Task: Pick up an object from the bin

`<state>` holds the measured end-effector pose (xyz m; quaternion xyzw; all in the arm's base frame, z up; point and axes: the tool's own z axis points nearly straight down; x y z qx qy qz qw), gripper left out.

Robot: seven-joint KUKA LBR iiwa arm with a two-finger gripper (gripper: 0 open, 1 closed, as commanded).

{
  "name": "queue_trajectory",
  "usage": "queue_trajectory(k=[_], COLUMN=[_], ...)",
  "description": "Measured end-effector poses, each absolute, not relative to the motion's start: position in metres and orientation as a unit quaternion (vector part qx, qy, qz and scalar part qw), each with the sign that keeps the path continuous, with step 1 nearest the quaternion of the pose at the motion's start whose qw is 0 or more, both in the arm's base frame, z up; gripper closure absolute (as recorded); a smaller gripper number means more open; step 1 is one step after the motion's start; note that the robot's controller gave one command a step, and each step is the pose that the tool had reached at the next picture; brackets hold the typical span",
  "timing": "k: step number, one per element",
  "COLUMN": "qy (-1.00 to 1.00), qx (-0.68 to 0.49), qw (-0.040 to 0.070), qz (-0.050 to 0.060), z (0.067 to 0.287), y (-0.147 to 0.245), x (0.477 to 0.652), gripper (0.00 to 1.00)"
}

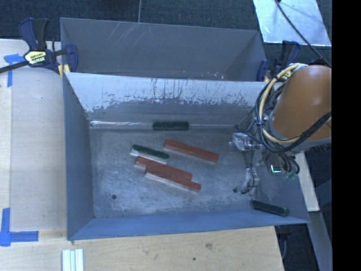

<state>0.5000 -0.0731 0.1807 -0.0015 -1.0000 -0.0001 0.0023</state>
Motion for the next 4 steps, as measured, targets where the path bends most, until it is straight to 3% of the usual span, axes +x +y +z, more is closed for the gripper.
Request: queue_trajectory(k=[1,2,3,4], qy=[-0.99,-0.99,-0.989,-0.989], qx=[-0.141,-0.141,-0.146,-0.145], qw=[-0.001,-0.003,-0.006,-0.005], qz=[0.0,0.0,0.0,0.0], z=[0.07,0.072,0.185,0.236], y=[-0.007,-0.009,-0.017,-0.021], x=[0.556,0.557,0.562,0.568], gripper=[0.0,1.0,1.0,1.0])
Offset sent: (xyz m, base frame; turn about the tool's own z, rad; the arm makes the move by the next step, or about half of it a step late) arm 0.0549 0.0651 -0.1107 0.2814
